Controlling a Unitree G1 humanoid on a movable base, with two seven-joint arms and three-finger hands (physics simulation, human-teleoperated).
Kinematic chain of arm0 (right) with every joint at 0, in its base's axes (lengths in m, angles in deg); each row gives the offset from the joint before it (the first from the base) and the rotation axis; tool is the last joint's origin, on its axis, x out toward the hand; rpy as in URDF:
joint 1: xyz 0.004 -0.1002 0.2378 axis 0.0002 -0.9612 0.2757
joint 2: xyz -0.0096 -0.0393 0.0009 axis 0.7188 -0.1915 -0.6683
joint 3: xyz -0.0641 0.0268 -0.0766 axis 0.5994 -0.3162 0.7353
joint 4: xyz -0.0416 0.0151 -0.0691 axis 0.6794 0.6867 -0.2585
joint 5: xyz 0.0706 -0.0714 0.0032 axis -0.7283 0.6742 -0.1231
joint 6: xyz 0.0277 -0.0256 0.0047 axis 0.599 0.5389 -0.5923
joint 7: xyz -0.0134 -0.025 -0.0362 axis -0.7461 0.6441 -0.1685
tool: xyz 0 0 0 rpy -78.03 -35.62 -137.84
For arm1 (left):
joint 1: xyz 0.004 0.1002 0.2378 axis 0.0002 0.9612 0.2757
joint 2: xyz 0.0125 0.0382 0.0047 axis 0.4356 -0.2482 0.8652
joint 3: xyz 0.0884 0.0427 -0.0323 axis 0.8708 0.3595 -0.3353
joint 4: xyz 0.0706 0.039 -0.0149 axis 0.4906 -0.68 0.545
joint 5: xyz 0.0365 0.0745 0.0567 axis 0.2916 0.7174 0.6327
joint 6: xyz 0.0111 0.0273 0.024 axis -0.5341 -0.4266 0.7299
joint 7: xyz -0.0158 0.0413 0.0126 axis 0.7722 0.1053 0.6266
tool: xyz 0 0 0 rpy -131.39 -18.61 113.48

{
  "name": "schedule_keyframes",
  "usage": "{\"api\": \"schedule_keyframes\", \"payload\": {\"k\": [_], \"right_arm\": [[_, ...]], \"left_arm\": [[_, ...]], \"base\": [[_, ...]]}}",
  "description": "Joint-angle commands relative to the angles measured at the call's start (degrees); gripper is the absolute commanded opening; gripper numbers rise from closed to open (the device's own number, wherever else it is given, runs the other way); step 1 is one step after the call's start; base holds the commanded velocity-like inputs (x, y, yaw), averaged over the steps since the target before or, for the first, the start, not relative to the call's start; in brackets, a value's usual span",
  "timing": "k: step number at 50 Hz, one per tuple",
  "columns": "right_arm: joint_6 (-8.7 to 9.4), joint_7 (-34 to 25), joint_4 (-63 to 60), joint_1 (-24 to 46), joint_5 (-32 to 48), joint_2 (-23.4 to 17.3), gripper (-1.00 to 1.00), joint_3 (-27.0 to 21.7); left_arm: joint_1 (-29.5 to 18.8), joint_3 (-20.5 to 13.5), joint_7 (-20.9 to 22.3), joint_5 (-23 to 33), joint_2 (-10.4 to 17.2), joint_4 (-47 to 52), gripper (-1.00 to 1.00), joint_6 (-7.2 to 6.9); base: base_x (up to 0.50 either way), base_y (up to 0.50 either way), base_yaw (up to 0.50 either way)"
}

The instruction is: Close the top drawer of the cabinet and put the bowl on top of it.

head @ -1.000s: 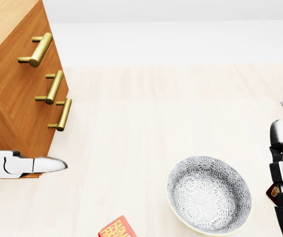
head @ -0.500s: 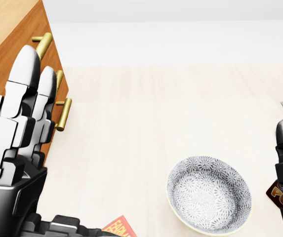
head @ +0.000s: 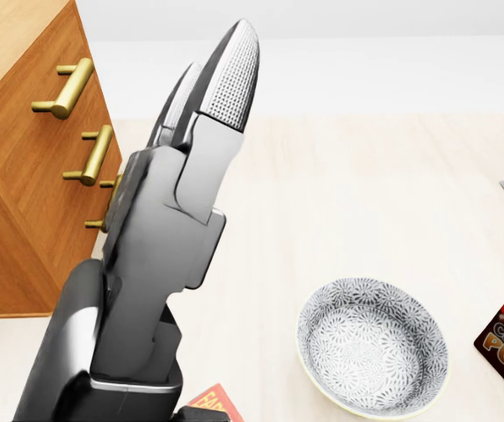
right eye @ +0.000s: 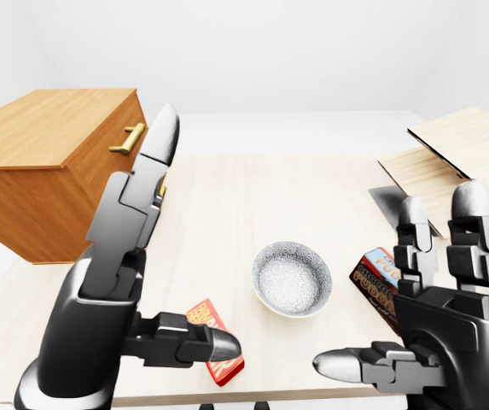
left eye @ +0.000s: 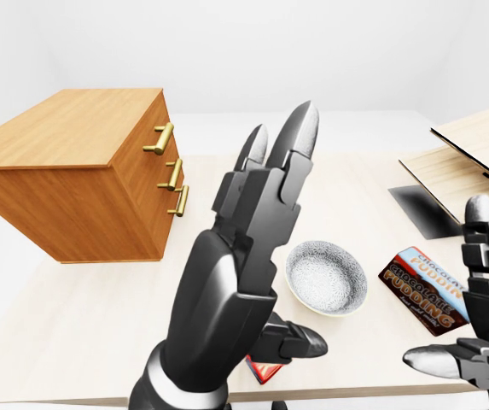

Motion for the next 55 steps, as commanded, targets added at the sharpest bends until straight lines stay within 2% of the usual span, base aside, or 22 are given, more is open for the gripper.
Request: {"api": "schedule_keyframes", "payload": {"k": [1, 5, 8, 12, 21, 25, 29, 39, 55], "right_arm": [[0.0, 3.3, -0.4, -0.4, -6.9, -3.8, 1.0, -4.6], [0.0, 4.4, -0.4, -0.6, -9.6, -5.2, 1.0, -6.4], [0.0, 4.9, -0.4, -0.1, -11.2, -5.7, 1.0, -8.0], [0.0, 5.1, -0.4, -0.1, -12.5, -6.0, 1.0, -9.0], [0.0, 5.8, -0.4, 0.9, -14.3, -6.5, 1.0, -11.0], [0.0, 5.9, -0.4, 1.0, -15.3, -6.7, 1.0, -12.0], [0.0, 6.1, -0.4, 0.8, -16.8, -7.1, 1.0, -13.2], [0.0, 5.8, -0.4, 0.4, -18.0, -7.2, 1.0, -14.2], [0.0, 5.9, -0.4, 0.1, -18.6, -7.3, 1.0, -14.6]], "left_arm": [[-4.7, 7.0, 6.8, 15.5, -2.9, 0.5, 1.0, 0.0], [-6.0, 10.0, 4.5, 16.8, -2.8, 0.5, 1.0, 0.0], [-6.4, 11.8, 0.8, 16.9, 0.4, -0.3, 1.0, 0.0], [-6.4, 13.7, -0.6, 18.0, 1.7, -1.3, 1.0, 0.0], [-5.6, 17.3, 1.2, 24.9, 1.0, -4.6, 1.0, 0.0], [-5.4, 16.9, 0.7, 27.6, 1.8, -6.9, 1.0, 0.0], [-5.1, 16.5, 0.2, 27.5, 1.9, -8.3, 1.0, 0.0], [-1.3, 19.3, -6.6, 33.9, 6.7, -13.2, 1.0, 0.0], [0.3, 19.7, -9.4, 37.9, 8.3, -14.3, 1.0, 0.0]], "base": [[0.0, 0.0, 0.0], [0.0, 0.0, 0.0], [0.0, 0.0, 0.0], [0.0, 0.0, 0.0], [0.0, 0.0, 0.0], [0.0, 0.0, 0.0], [0.0, 0.0, 0.0], [0.0, 0.0, 0.0], [0.0, 0.0, 0.0]]}}
